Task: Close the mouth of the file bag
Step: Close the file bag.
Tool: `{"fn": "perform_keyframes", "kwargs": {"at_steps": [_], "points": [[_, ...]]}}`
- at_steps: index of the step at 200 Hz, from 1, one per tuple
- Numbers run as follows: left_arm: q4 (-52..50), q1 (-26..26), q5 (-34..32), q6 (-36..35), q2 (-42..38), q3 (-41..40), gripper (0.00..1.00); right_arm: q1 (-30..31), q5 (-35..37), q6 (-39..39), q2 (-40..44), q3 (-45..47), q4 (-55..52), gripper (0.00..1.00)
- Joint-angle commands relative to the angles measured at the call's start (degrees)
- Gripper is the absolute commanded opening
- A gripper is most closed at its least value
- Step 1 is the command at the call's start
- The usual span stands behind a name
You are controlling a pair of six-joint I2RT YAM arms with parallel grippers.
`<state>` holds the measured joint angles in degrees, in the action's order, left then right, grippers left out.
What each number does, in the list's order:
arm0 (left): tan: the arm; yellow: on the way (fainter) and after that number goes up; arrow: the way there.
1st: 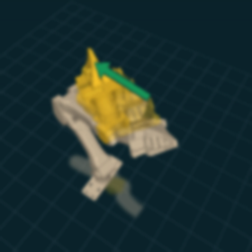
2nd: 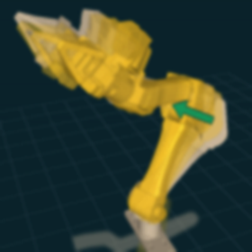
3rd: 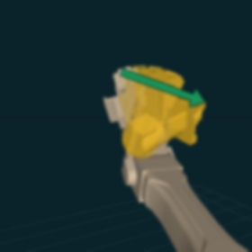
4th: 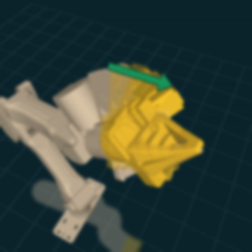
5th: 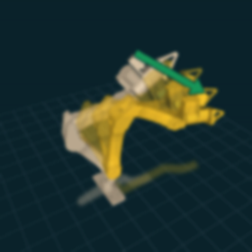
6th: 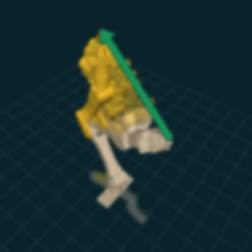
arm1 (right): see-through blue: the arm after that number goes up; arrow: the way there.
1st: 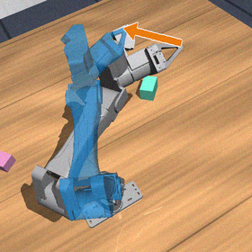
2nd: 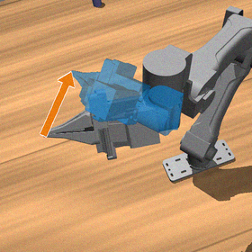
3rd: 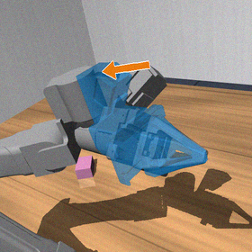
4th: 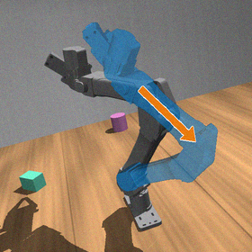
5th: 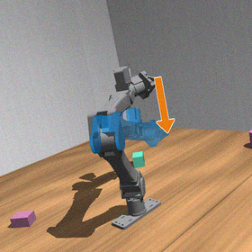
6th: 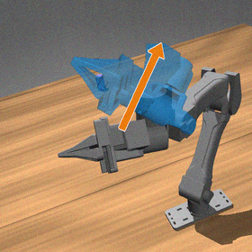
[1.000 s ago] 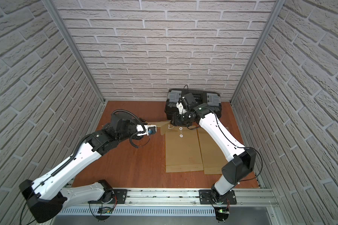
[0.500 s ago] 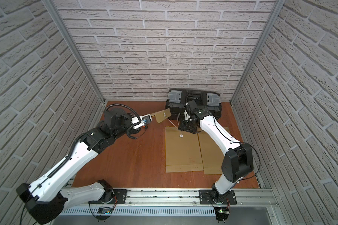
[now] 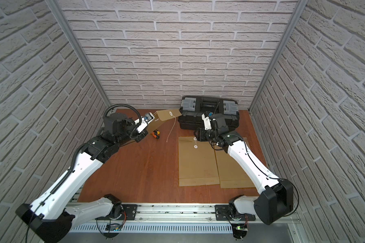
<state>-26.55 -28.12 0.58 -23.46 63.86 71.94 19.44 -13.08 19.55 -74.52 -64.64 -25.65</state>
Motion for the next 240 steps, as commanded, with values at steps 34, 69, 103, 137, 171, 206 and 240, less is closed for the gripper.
{"fn": "perform_keyframes", "kwargs": {"at_steps": [34,69,103,137,171,206,240], "points": [[5.8,3.3,6.3,14.3,1.0,3.4,0.00,1.6,-8.3,-5.9,3.8,12.7,33.4,0.44],[5.6,3.4,8.0,16.3,1.4,4.8,0.00,3.4,-10.6,-9.1,0.7,16.1,46.4,0.42],[5.0,3.4,9.2,17.5,1.3,6.4,0.00,5.0,-11.4,-9.4,-3.4,14.1,49.1,0.42],[4.6,3.3,10.1,18.0,1.3,7.5,0.00,6.1,-11.6,-9.4,-6.1,12.8,51.2,0.42],[4.3,3.2,10.8,18.6,1.3,8.4,0.00,6.6,-11.7,-9.6,-8.0,11.4,51.8,0.41],[3.8,2.5,11.1,18.9,1.4,9.4,0.00,6.7,-10.2,-10.4,-9.7,9.6,51.2,0.38],[3.1,1.8,11.0,18.9,1.4,10.2,0.00,7.1,-8.3,-11.3,-10.9,7.6,49.4,0.36]]}}
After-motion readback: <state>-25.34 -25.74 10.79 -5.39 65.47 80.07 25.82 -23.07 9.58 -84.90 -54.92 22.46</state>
